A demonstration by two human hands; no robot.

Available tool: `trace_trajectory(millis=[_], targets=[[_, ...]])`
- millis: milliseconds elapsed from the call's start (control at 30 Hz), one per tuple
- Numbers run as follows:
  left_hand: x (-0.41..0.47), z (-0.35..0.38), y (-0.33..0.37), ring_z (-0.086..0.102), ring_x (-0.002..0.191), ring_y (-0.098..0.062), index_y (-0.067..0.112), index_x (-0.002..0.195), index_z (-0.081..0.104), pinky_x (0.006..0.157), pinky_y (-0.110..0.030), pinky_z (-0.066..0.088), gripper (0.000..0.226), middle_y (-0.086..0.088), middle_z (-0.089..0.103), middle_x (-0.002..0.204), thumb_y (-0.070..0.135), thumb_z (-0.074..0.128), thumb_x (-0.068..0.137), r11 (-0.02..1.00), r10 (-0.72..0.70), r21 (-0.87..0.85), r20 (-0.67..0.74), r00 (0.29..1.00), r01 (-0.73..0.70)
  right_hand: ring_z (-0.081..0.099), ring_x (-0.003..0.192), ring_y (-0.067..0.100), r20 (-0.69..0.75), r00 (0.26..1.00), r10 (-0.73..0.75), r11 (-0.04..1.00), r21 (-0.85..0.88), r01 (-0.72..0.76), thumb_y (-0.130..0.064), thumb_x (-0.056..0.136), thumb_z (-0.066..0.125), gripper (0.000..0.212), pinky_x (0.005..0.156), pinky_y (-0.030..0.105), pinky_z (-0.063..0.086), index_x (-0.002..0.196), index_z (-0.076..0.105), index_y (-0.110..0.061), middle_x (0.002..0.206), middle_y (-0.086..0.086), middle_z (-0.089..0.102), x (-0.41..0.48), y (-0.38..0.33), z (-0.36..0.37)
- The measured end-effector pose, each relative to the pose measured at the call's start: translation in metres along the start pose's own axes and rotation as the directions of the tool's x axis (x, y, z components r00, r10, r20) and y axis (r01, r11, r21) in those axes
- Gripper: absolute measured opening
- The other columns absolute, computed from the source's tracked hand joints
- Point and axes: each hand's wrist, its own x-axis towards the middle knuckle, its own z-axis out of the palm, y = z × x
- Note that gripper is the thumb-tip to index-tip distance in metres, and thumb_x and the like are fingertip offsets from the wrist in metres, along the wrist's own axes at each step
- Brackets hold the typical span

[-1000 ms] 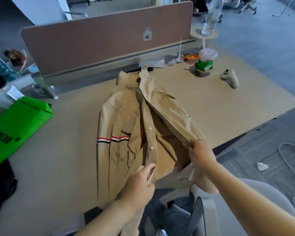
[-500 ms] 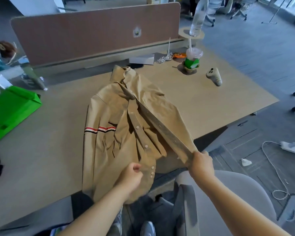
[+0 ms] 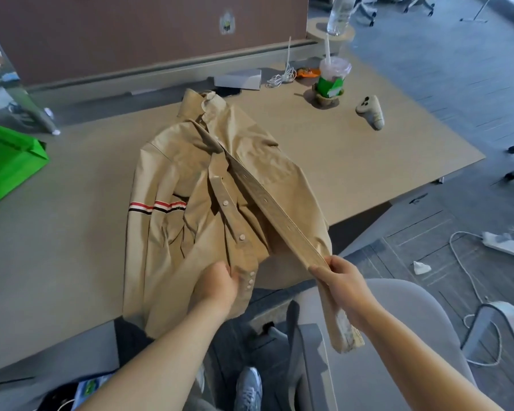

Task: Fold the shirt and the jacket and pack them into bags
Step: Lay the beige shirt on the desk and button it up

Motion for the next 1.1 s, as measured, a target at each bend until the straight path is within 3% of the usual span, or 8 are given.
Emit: trace_trajectory(millis=[100, 333, 433, 567, 700, 833, 933, 1100], targets=[[-0.008, -0.011, 0.003, 0.054, 0.067, -0.021, 0.017, 0.062, 0.048, 0.057, -0.028, 0.038, 0.028, 0.0, 0.054, 0.063, 0.026, 0.059, 0.086, 0.986, 0.061, -0.157, -0.007, 0.998, -0.062, 0.054, 0.077, 0.018, 0.003, 1.0, -0.018, 0.998, 0.058, 0.018, -0.03, 0.09, 0.06, 0.008, 0.068, 0.031, 0.04, 0.092, 0.066, -0.024, 0.086, 0.006, 0.063, -0.002, -0.003, -0.004], [-0.032, -0.056, -0.001, 0.059, 0.074, -0.02, 0.015, 0.075, 0.058, 0.059, -0.027, 0.041, 0.013, -0.003, 0.063, 0.074, 0.022, 0.059, 0.086, 0.824, -0.078, -0.565, -0.022, 0.997, 0.052, 0.054, 0.081, 0.024, 0.038, 0.999, 0.035, 0.984, 0.174, -0.041, -0.014, 0.087, 0.058, 0.009, 0.074, 0.036, 0.042, 0.082, 0.064, -0.01, 0.08, 0.01, 0.059, 0.008, -0.008, -0.004], [-0.026, -0.055, -0.007, 0.06, 0.07, -0.022, 0.014, 0.074, 0.053, 0.058, -0.029, 0.045, 0.013, -0.005, 0.062, 0.073, 0.017, 0.064, 0.082, 0.904, -0.058, -0.419, 0.072, 0.996, 0.083, 0.057, 0.08, 0.023, 0.072, 0.995, 0.074, 0.99, 0.111, -0.082, -0.011, 0.085, 0.055, 0.008, 0.074, 0.033, 0.047, 0.081, 0.062, -0.008, 0.081, 0.011, 0.06, 0.019, -0.013, 0.001], [-0.014, -0.047, -0.015, 0.065, 0.079, -0.019, 0.023, 0.089, 0.055, 0.076, -0.038, 0.057, 0.021, -0.001, 0.066, 0.088, 0.023, 0.071, 0.075, 0.962, -0.117, -0.211, 0.26, 0.959, 0.174, 0.056, 0.082, 0.026, 0.136, 0.977, 0.164, 0.987, -0.023, -0.162, -0.009, 0.08, 0.053, 0.009, 0.094, 0.046, 0.048, 0.081, 0.061, -0.006, 0.085, 0.013, 0.059, 0.034, -0.012, 0.01], [-0.002, -0.05, -0.007, 0.057, 0.075, -0.006, 0.024, 0.101, 0.054, 0.055, -0.021, 0.043, 0.015, 0.009, 0.06, 0.095, 0.023, 0.061, 0.088, 0.96, -0.076, -0.264, 0.058, 0.995, 0.089, 0.062, 0.092, 0.03, 0.131, 0.966, 0.222, 0.973, -0.098, -0.21, -0.013, 0.08, 0.054, 0.016, 0.092, 0.043, 0.05, 0.093, 0.061, -0.007, 0.097, 0.016, 0.062, 0.049, -0.012, 0.021], [0.023, -0.044, 0.008, 0.056, 0.08, -0.007, 0.02, 0.113, 0.055, 0.054, -0.017, 0.038, 0.023, 0.004, 0.061, 0.106, 0.017, 0.057, 0.09, 0.945, -0.041, -0.324, -0.025, 0.999, 0.031, 0.064, 0.079, 0.021, -0.051, 0.992, 0.118, 0.967, -0.219, -0.126, -0.031, 0.08, 0.063, 0.023, 0.072, 0.036, 0.056, 0.094, 0.054, -0.014, 0.088, 0.007, 0.064, 0.061, -0.016, 0.038], [0.042, -0.031, 0.018, 0.06, 0.094, -0.017, 0.018, 0.123, 0.053, 0.063, -0.023, 0.044, 0.039, 0.001, 0.062, 0.114, 0.037, 0.059, 0.089, 0.987, -0.035, -0.159, 0.004, 0.999, 0.036, 0.054, 0.075, 0.013, -0.231, 0.963, -0.141, 0.928, -0.37, 0.048, -0.032, 0.083, 0.063, 0.023, 0.061, 0.026, 0.047, 0.094, 0.051, -0.017, 0.092, 0.001, 0.055, 0.07, -0.023, 0.051], [0.064, -0.017, 0.02, 0.065, 0.081, -0.022, 0.013, 0.102, 0.064, 0.06, -0.031, 0.053, 0.035, -0.004, 0.068, 0.095, 0.044, 0.059, 0.088, 0.989, -0.062, 0.137, -0.01, 0.998, 0.063, 0.058, 0.086, 0.016, -0.055, 0.989, -0.14, 0.893, -0.438, 0.102, -0.027, 0.087, 0.063, 0.019, 0.079, 0.032, 0.055, 0.101, 0.053, -0.021, 0.091, -0.006, 0.054, 0.088, -0.027, 0.064]])
